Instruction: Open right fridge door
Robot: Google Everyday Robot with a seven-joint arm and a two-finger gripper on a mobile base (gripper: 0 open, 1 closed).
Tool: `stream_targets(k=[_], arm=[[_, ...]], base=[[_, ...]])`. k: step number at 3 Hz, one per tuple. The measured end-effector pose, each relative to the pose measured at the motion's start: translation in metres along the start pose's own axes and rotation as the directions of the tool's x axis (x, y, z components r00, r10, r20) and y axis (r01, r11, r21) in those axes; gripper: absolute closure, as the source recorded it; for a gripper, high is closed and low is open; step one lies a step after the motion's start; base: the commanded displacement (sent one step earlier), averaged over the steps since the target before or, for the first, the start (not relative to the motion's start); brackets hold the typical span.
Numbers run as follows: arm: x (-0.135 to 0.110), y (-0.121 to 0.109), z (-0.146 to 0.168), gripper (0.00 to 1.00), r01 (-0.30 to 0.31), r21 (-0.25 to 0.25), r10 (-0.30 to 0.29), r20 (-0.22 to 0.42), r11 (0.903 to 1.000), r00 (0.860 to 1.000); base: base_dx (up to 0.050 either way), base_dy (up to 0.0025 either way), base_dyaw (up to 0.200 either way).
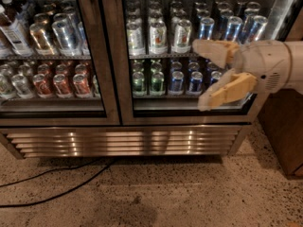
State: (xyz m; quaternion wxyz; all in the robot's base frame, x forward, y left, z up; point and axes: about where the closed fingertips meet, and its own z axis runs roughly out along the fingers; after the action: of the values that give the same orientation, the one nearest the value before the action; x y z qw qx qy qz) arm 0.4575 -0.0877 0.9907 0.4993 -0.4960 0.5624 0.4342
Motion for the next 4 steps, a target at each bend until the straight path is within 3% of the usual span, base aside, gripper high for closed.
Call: stream_targets(k=[1, 3, 4], arm=[[-0.019, 0.004, -0.010, 0.00, -0.019, 0.013, 0.018, 0.073, 0.9997, 0.997], [-0.017, 0.001, -0.006, 0.00, -0.038, 0.010, 0.038, 0.044, 0.9992, 0.998], [-0.025, 0.005, 0.020, 0.00, -0.032, -0.031, 0.033, 0.026, 0.9990, 0.999]], base=[[0.000, 0.00000, 0.000], [0.000, 0.00000, 0.000], [0.000, 0.00000, 0.000]])
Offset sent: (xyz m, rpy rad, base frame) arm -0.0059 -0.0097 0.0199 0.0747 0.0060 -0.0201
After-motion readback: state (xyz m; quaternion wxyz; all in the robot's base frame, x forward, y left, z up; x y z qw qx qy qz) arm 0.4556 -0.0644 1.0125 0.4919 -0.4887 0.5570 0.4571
